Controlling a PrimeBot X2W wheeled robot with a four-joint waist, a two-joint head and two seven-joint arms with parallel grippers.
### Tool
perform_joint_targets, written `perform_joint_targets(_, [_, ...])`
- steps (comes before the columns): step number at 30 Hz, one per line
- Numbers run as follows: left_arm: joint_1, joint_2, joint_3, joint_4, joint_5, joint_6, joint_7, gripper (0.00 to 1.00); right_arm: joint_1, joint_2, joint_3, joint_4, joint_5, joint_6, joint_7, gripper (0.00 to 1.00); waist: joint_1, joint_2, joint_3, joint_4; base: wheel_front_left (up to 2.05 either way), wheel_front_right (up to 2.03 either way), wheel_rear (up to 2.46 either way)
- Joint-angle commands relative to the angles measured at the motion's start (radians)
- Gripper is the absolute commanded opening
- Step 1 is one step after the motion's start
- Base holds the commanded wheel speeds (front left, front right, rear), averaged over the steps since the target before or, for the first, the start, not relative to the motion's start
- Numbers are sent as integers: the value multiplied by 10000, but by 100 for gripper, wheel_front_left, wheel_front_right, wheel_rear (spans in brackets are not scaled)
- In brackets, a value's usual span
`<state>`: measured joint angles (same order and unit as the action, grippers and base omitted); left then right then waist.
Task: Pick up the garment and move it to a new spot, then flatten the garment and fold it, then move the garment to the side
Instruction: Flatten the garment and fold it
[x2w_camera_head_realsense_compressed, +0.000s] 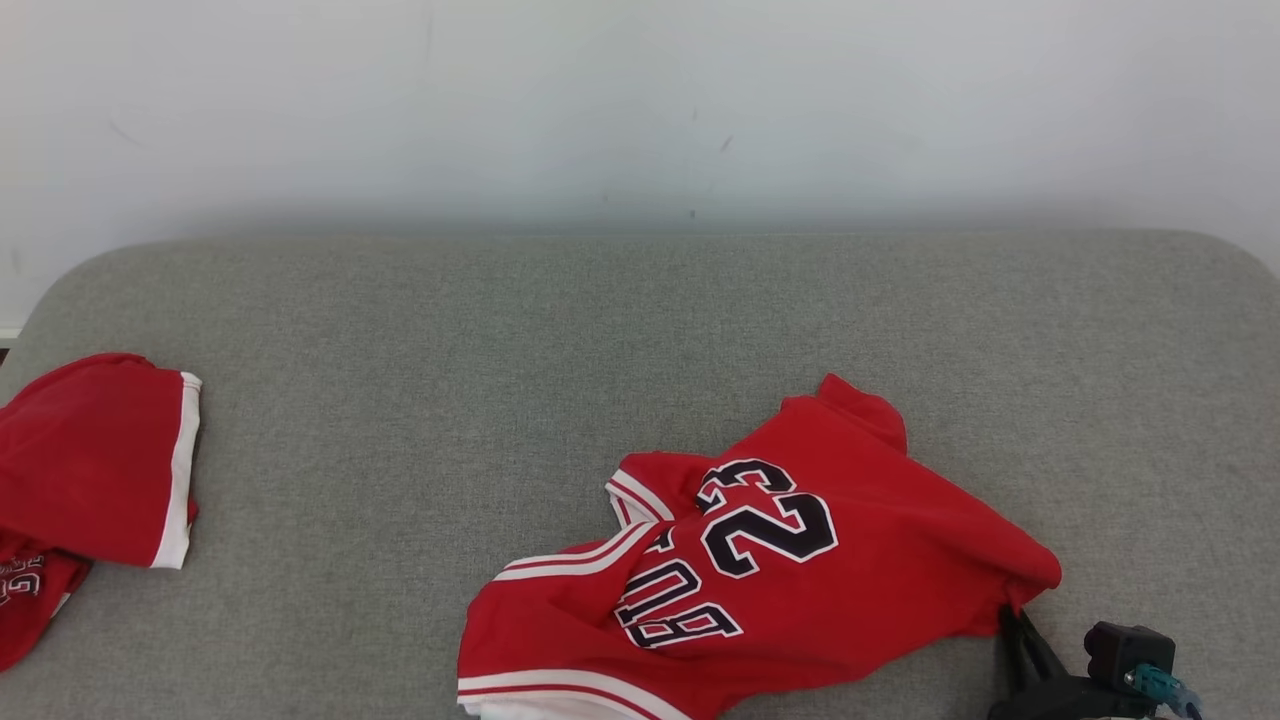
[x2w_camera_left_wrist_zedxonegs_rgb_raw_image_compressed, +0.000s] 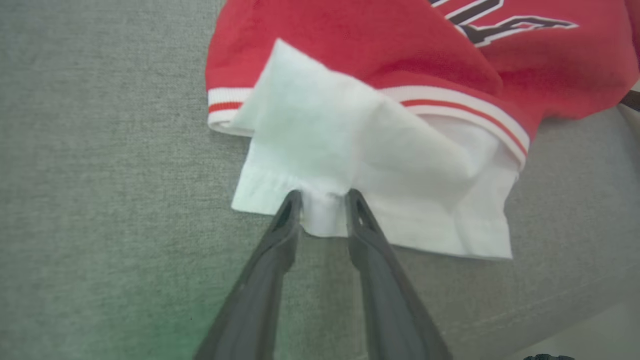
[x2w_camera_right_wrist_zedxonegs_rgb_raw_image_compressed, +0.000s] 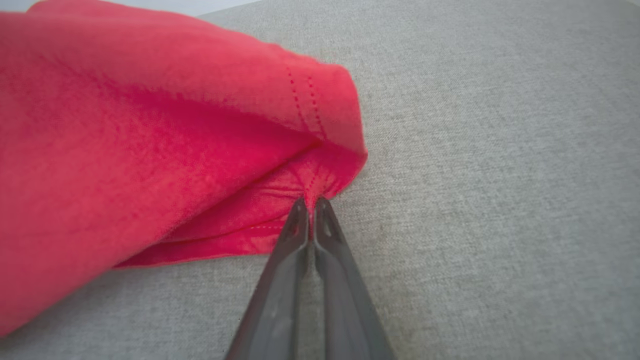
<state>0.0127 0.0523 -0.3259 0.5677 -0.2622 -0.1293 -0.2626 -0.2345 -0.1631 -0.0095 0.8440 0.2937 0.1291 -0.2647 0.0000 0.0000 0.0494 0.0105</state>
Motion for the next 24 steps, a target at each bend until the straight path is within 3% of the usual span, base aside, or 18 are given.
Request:
perform_joint_targets(1, [-67,27,-12,88,-164,-9,-26,0,24,38,9,40,41,34,5,0,0,0,-30,-6,0,0,0])
perform_joint_targets(6, [96,98,151,-124,-394,-8,-27,0,484,-76,-110,-533,91,34,1,0,0,0,-99,-4,0,0,0])
perform_joint_targets(20, [1965,181,623,-2857,-518,-9,-27,0,3151,-760,176,-3639,164,32,1,0,0,0,-189,-74,0,0,0])
perform_joint_targets(24, [2146,348,278,-2671,-789,-9,-20,0,3516,-924,78,-4151,225,26,0,0,0,0,-207,-169,0,0,0])
